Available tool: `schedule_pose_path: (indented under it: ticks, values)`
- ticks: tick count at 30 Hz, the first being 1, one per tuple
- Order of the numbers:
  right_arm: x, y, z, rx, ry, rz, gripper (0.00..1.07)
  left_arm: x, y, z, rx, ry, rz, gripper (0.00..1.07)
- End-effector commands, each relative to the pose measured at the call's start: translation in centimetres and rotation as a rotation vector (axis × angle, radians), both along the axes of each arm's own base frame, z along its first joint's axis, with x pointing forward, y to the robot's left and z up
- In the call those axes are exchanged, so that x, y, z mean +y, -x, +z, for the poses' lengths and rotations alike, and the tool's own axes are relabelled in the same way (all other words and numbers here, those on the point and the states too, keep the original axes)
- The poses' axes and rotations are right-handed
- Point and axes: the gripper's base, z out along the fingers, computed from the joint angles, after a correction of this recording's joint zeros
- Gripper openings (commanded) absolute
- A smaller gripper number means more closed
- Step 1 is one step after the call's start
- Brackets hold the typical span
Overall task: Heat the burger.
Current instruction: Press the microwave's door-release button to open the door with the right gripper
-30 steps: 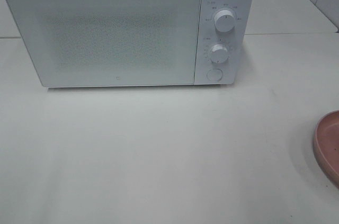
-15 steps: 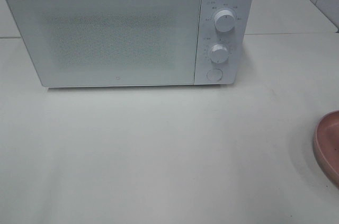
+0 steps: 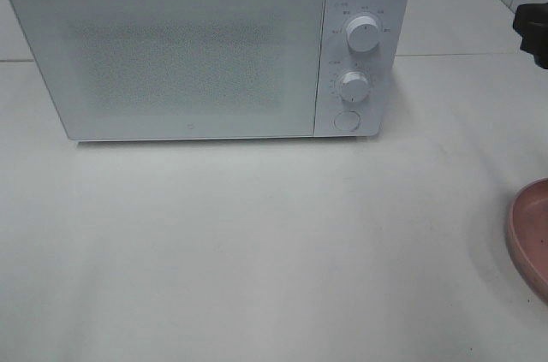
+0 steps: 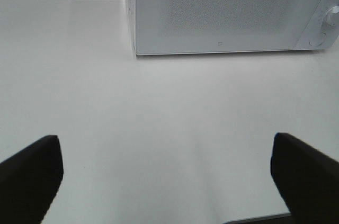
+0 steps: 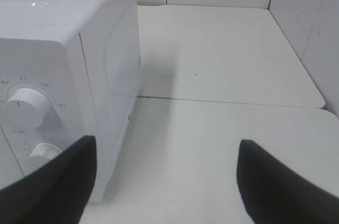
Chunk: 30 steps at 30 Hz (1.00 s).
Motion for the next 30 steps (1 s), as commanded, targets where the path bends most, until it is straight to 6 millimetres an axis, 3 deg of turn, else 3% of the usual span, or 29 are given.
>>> schedule_pose_path:
  ticks: [1, 12, 30]
  values:
    - [0.2, -1.0, -0.5, -0.053, 0.004, 0.023, 0.71, 0.0, 0.0, -0.1, 0.007, 0.001, 0.005, 1.0]
    - [1.4, -1.0, -4.4, -0.213, 0.03, 0.048, 0.71, 0.0, 0.0, -0.1, 0.007, 0.001, 0.005, 1.0]
    - [6.7, -0.1, -8.6, -0.11, 0.043, -0.029, 0.71, 0.0, 0.0, -0.1, 0.007, 0.001, 0.005, 1.0]
